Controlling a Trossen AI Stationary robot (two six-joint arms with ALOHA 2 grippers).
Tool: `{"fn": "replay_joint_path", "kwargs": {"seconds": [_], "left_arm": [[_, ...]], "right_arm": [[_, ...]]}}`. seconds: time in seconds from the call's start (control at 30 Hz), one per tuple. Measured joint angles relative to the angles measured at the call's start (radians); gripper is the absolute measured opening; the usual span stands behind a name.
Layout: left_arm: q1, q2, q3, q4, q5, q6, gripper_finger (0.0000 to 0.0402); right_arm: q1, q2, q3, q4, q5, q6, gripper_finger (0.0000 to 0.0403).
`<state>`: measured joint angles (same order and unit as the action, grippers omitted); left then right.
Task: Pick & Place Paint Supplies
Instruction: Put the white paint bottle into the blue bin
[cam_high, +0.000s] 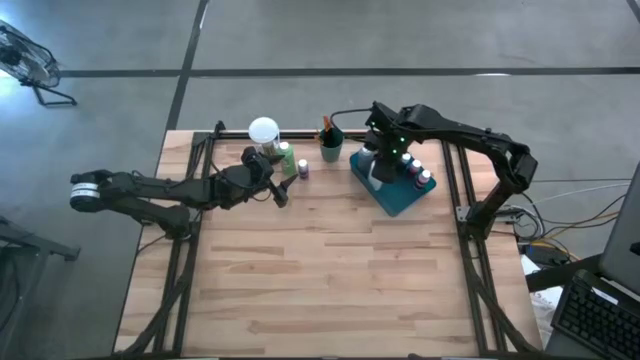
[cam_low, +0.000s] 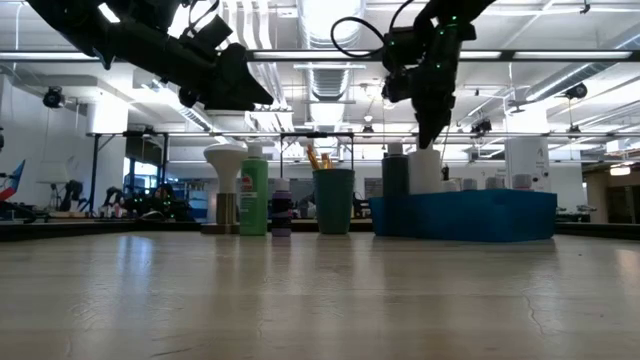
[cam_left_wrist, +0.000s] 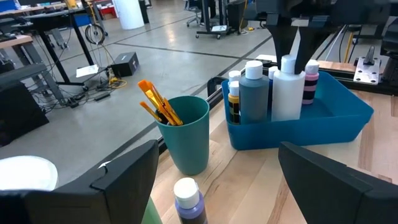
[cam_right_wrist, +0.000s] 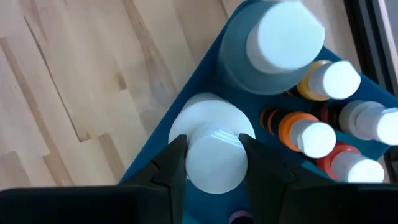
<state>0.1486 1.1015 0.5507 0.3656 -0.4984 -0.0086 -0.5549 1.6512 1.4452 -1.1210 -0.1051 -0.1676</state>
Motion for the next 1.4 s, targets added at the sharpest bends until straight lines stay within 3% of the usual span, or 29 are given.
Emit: {"fn": "replay_joint_path", "kwargs": {"seconds": [0.6,0.9,1.23,1.4], "left_arm": [[0.0,0.0,0.0,0.0,0.003,0.0,0.0335],[0.0,0.0,0.0,0.0,0.005,0.0,0.0335],[0.0,0.0,0.0,0.0,0.008,-0.001,0.0335],[0.0,0.0,0.0,0.0,0.008,-0.002,0.0335]], "right_arm": [[0.0,0.011,0.0,0.01,0.027,-0.001,0.0117],[0.0,0.013,0.0,0.007,0.027,0.002,0.0151],[0.0,0.013,0.0,0.006,0.026,-0.004,0.014],[0.0,0.013,0.0,0.005,0.026,0.002,0.0171]]}}
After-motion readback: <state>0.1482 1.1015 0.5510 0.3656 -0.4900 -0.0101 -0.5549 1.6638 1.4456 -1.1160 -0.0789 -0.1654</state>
